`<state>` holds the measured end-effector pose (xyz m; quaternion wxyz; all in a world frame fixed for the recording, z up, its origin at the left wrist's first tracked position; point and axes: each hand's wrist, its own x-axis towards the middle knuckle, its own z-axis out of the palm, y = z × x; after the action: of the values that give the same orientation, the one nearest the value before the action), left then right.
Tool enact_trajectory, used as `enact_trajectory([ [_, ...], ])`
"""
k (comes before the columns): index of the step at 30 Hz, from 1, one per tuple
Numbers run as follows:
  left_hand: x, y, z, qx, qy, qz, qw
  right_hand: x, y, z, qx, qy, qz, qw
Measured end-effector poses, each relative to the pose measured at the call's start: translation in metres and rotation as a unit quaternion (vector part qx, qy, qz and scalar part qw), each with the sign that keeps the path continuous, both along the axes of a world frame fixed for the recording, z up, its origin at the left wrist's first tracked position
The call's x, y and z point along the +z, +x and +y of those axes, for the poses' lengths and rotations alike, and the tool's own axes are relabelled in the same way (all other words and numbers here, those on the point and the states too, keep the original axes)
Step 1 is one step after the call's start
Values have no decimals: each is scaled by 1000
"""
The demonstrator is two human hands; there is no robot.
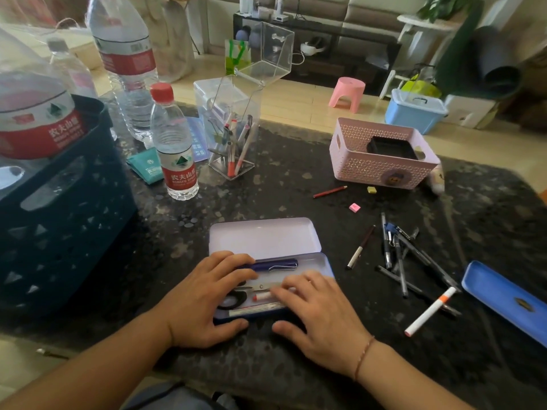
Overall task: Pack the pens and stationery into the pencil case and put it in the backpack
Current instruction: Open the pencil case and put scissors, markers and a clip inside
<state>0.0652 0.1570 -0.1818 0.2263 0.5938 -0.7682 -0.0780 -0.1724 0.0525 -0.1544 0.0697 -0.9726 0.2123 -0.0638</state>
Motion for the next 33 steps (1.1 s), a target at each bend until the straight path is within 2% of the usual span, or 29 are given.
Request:
enact_trajectory([
  [9, 2, -1, 0, -5, -8, -6, 1000, 1, 4, 9, 30, -21, 7, 999],
  [12, 2, -1, -1, -4, -12, -5, 1000, 12, -5, -13, -8, -26, -95, 995],
  [15, 4, -2, 0, 0, -12, 5, 1000, 26, -34, -71, -179, -50, -216, 959],
  [17, 6, -2, 0, 1, -10, 6, 1000, 33, -62, -116, -320, -34, -182, 929],
  [19, 6, -2, 0, 2, -6, 5, 1000, 36, -84, -152, -403, -4, -98, 910],
  [24, 6, -2, 0, 5, 2, 3, 1000, 36, -76, -186, -387, 53, 104, 915],
  [26, 8, -3, 0, 6, 4, 1, 1000, 33, -64, -190, -391, 33, 136, 910],
  [30, 8, -2, 0, 3, 15, 1, 1000, 26, -51, -188, -382, 19, 45, 923],
  [33, 6, 0, 1, 5, 20, -2, 1000, 31, -45, -180, -335, -16, -107, 936],
])
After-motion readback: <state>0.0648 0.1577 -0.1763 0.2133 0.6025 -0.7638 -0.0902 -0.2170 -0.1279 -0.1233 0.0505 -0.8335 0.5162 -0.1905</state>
